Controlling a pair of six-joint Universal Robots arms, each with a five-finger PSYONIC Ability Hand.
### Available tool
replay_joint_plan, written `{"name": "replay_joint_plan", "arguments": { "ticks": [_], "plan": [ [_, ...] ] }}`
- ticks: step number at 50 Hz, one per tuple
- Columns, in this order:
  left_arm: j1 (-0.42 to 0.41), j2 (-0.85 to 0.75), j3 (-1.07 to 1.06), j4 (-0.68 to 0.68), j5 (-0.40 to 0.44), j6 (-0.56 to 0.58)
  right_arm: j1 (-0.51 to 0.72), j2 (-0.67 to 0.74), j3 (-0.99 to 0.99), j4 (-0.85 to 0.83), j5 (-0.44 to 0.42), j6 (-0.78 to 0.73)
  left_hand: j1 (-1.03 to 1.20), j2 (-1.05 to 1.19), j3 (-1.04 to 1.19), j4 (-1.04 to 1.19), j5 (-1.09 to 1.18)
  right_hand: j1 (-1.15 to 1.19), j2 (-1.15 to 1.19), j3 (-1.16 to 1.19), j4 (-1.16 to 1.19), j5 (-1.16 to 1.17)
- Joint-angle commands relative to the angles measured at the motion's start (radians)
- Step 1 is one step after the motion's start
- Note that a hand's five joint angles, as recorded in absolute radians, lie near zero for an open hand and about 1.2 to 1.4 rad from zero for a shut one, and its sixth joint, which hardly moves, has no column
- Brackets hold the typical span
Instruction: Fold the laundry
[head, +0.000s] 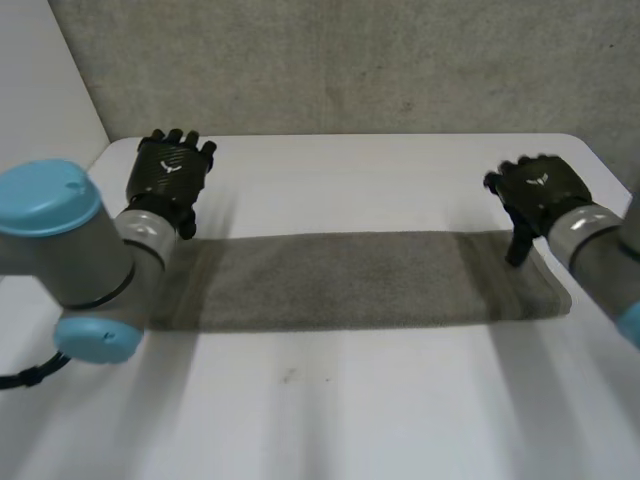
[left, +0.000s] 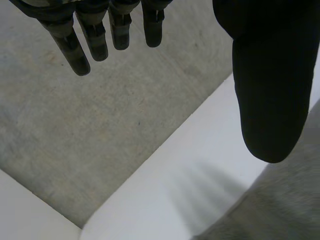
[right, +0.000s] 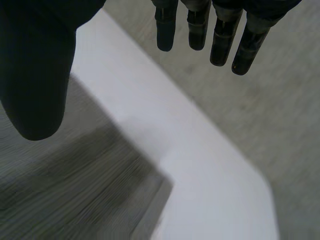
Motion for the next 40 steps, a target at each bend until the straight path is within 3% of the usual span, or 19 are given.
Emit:
{"name": "replay_joint_plan", "arguments": {
  "ticks": [1, 5, 7, 15, 29, 31, 32, 33, 40],
  "plan": [
    [0.0, 0.101, -0.163, 0.0, 0.002, -0.223, -0.1, -0.005, 0.059, 0.214, -0.051, 0.007, -0.01, 0.007, 0.004, 0.005, -0.032, -0.037, -0.055, -0.038, -0.059, -0.061],
    [-0.004, 0.111, -0.226, 0.003, -0.001, -0.314, -0.139, -0.004, 0.113, 0.172, -0.074, -0.012, -0.01, 0.007, 0.004, 0.005, -0.032, -0.018, -0.036, -0.019, -0.04, -0.042],
    [-0.001, 0.113, -0.234, 0.004, -0.001, -0.318, -0.177, 0.019, 0.147, 0.096, -0.106, -0.012, -0.01, 0.007, 0.004, 0.005, -0.032, 0.206, 0.189, 0.205, 0.185, 0.183],
    [0.022, 0.113, -0.246, 0.009, -0.001, -0.32, -0.226, 0.088, 0.194, -0.128, -0.134, -0.013, -0.01, 0.007, 0.004, 0.005, -0.032, 0.545, 0.528, 0.544, 0.524, 0.522],
    [0.025, 0.11, -0.262, 0.009, -0.001, -0.32, -0.24, 0.145, 0.199, -0.147, -0.126, -0.036, -0.01, 0.007, 0.004, 0.005, -0.032, 0.595, 0.578, 0.594, 0.574, 0.572],
    [0.025, 0.11, -0.265, 0.011, 0.001, -0.32, -0.245, 0.144, 0.199, -0.147, -0.129, -0.049, -0.01, 0.007, 0.004, 0.005, -0.032, 0.899, 0.881, 0.897, 0.877, 0.875],
    [0.025, 0.11, -0.265, 0.011, 0.001, -0.32, -0.245, 0.144, 0.199, -0.147, -0.129, -0.049, -0.01, 0.007, 0.004, 0.005, -0.032, 0.901, 0.883, 0.9, 0.879, 0.877],
    [0.025, 0.11, -0.268, 0.011, 0.001, -0.318, -0.251, 0.144, 0.199, -0.15, -0.132, -0.052, -0.01, 0.007, 0.004, 0.005, -0.032, 1.182, 1.164, 1.18, 1.16, 1.158],
    [0.025, 0.11, -0.274, 0.011, 0.001, -0.318, -0.285, 0.144, 0.17, -0.152, -0.093, -0.116, -0.01, 0.007, 0.004, 0.005, -0.032, 1.184, 1.167, 1.183, 1.163, 1.161]
  ]
}}
